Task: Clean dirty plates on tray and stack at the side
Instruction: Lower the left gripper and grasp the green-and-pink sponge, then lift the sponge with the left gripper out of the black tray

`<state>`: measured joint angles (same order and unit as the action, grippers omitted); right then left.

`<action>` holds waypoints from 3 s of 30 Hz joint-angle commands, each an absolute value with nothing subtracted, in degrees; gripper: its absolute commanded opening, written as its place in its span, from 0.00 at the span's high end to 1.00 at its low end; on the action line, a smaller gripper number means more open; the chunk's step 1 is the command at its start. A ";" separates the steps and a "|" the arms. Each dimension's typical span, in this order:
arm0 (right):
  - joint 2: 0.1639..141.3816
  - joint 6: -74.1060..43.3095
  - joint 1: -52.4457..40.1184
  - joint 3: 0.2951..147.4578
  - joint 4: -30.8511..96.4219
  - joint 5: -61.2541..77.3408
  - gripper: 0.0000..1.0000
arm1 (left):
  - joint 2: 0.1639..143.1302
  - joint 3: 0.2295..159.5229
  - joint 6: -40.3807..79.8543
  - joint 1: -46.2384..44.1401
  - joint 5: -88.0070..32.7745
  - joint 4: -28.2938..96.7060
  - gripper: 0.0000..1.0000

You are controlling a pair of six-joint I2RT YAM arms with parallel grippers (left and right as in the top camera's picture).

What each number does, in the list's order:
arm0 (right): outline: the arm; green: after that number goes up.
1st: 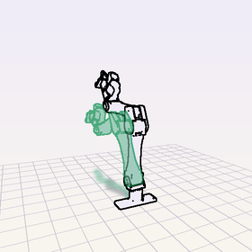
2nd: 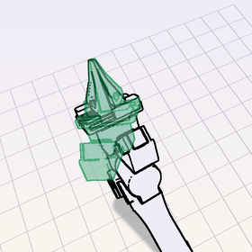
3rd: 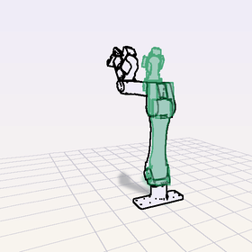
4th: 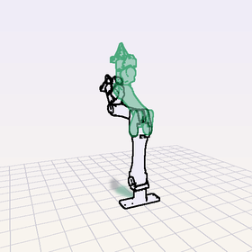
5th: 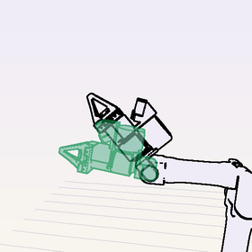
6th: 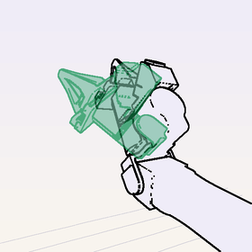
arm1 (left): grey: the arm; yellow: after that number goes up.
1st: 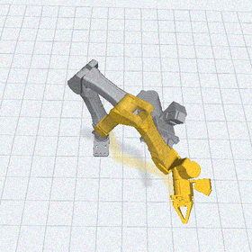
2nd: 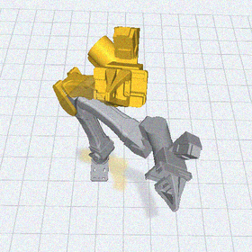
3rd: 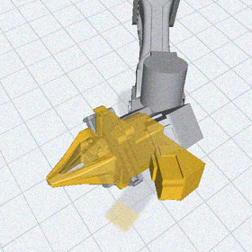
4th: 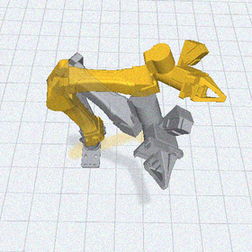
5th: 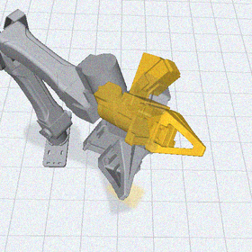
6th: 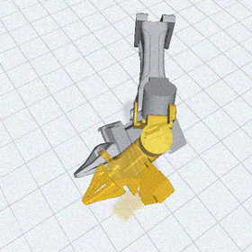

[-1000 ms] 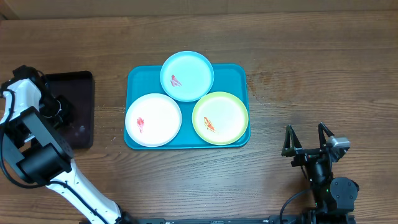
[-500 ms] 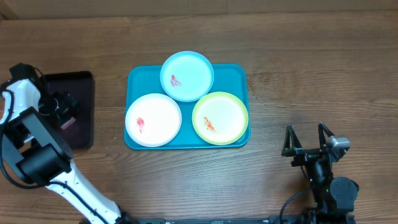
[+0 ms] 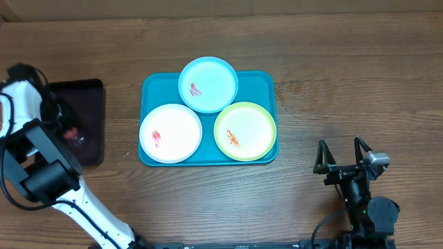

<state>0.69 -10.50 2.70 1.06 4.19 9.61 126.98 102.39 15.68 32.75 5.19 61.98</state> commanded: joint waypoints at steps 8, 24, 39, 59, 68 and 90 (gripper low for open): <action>0.16 -10.72 3.07 0.45 3.95 9.02 0.00 | 126.06 129.32 15.22 32.80 -1.87 78.02 0.96; 0.16 -10.72 3.07 0.45 3.97 9.02 0.00 | 126.30 108.05 15.27 29.19 -0.80 71.46 0.96; 0.16 -10.72 3.07 0.45 3.97 9.02 0.00 | 126.28 102.15 15.29 29.32 2.76 64.71 0.28; 0.16 -10.72 3.07 0.45 3.97 9.02 0.00 | 126.26 94.24 20.82 29.21 0.19 57.23 0.95; 0.16 -10.72 3.07 0.45 3.97 9.02 0.00 | 126.19 109.25 19.22 29.23 5.54 68.71 0.96; 0.16 -10.72 3.07 0.45 3.95 9.02 0.00 | 126.32 121.67 17.15 29.17 4.60 79.50 0.96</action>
<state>0.67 -10.50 2.70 1.06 4.16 9.63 126.32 132.40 18.68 28.97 0.73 85.21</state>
